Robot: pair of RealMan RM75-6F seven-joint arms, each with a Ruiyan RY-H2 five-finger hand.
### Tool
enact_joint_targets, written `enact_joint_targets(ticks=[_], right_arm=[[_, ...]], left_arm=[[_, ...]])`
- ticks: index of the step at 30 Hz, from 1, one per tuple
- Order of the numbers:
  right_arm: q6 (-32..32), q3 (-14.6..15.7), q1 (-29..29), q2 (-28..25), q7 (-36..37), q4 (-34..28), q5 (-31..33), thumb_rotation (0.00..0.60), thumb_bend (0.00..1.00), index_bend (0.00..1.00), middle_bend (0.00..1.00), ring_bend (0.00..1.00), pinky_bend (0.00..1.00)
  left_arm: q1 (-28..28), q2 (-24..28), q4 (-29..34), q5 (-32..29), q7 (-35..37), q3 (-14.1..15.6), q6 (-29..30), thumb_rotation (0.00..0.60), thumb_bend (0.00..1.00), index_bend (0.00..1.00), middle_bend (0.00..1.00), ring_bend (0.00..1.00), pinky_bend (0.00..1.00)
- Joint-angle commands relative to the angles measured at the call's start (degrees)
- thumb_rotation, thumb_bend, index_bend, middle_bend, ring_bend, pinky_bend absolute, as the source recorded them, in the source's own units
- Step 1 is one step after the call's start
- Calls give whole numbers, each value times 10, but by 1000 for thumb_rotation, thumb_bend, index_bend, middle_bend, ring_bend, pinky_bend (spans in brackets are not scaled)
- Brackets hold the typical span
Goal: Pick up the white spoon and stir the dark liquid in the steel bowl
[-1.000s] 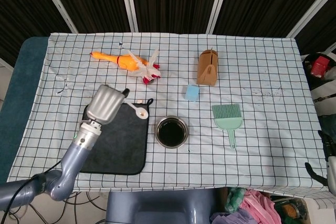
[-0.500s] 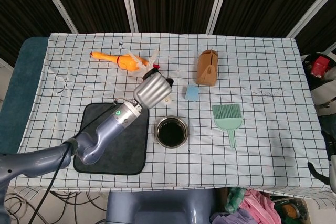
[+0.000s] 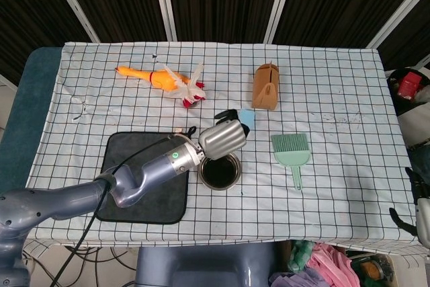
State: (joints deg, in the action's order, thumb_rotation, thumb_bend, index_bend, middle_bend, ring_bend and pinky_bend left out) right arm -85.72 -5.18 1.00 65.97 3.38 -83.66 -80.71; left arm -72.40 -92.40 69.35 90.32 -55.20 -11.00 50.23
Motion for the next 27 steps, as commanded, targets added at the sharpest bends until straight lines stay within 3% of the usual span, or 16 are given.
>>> enact_joint_targets(ticks=[1,27], right_arm=[[0,-1,0,0,1,1,1,600,219,0,107,224,288],[-1,-6,3,1,13,6,10,600,219,0,107,224,289]], left_arm=[[-11,-14,-24,16,19,15,-8,600,524,688,820,814,777],[-18,-95,-156,98,81,89,11,600,525,694,825,814,777]])
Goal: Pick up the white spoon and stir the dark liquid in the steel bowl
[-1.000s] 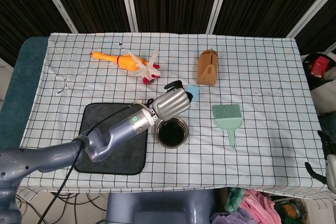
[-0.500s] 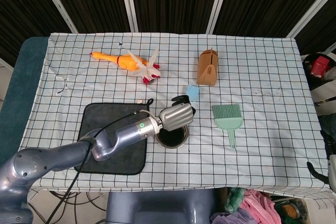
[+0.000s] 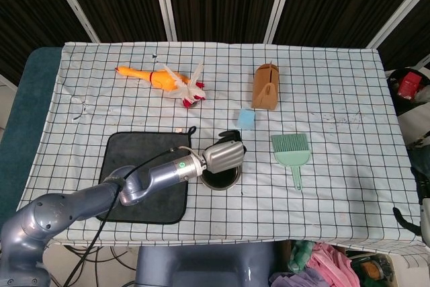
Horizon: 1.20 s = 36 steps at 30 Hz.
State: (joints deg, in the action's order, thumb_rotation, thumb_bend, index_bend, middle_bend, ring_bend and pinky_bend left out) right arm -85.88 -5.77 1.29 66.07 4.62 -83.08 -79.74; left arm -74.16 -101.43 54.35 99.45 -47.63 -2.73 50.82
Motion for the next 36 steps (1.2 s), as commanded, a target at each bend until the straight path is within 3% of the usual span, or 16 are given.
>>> enact_joint_targets(ticks=[1,9,19,27,36], right_arm=[[1,1,0,0,1,0,0,600,219,0,107,224,288],[3,-1,0,1,5,3,2,600,219,0,107,224,288],[5,-2,1,1,11,7,6,600,219,0,107,224,288],[5,-4,2,0,17,9,10,600,220,0,107,224,288],[2,-6,4,-1,23,9,12,600,219,0,107,224,288]], left_arm=[[1,-7,-12,11,9,9,9,600,524,695,825,815,777],[4,-24,-47,21,24,19,11,600,524,697,826,815,777],[-2,-48,-70,17,33,7,16,600,525,699,826,815,780],[-7,-58,-68,16,36,-1,22,600,525,701,827,815,783],[-16,-43,-36,42,41,16,24,600,525,705,827,814,783]])
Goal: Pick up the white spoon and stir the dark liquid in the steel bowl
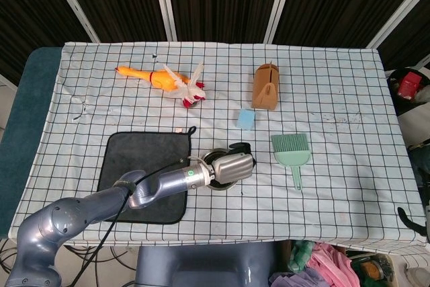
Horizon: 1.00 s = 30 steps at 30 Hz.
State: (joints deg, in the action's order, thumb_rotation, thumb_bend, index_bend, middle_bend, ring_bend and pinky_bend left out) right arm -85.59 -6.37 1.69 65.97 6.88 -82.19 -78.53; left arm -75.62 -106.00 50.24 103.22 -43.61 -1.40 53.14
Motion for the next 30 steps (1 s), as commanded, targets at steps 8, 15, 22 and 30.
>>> enact_joint_targets(ticks=[8,15,22,30], right_arm=[[-1,-1,1,1,1,0,1,600,220,0,107,224,288],[0,-1,0,2,2,2,1,600,220,0,107,224,288],[3,0,-1,5,-2,2,0,600,219,0,107,224,288],[2,-1,0,5,-4,1,1,600,220,0,107,224,288]], left_arm=[[-1,6,20,16,3,7,13,600,525,707,828,815,783],[9,22,43,20,4,13,16,600,526,710,830,816,783],[23,44,65,26,2,23,21,600,526,714,831,816,783],[34,62,78,30,5,28,22,600,528,717,832,816,784]])
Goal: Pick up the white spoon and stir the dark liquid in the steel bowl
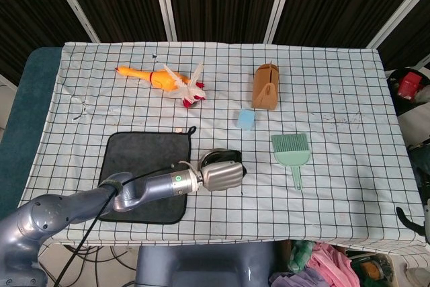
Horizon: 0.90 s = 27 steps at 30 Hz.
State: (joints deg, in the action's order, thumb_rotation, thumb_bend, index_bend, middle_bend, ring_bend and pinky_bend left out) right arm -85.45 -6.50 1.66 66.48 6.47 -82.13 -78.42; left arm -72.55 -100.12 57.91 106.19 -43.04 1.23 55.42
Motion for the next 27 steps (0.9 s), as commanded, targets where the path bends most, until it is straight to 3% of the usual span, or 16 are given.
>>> enact_joint_targets(ticks=[1,15,27], right_arm=[[1,0,0,0,0,0,1,600,220,0,107,224,288],[2,-1,0,1,0,2,3,600,219,0,107,224,288],[-2,-5,3,-3,5,0,8,600,219,0,107,224,288]], left_arm=[[5,6,1,-1,0,1,-2,600,528,717,832,816,784],[11,14,-28,-1,20,1,-8,600,528,719,833,816,786],[-3,-39,-85,-35,16,-34,-40,600,528,719,833,816,786]])
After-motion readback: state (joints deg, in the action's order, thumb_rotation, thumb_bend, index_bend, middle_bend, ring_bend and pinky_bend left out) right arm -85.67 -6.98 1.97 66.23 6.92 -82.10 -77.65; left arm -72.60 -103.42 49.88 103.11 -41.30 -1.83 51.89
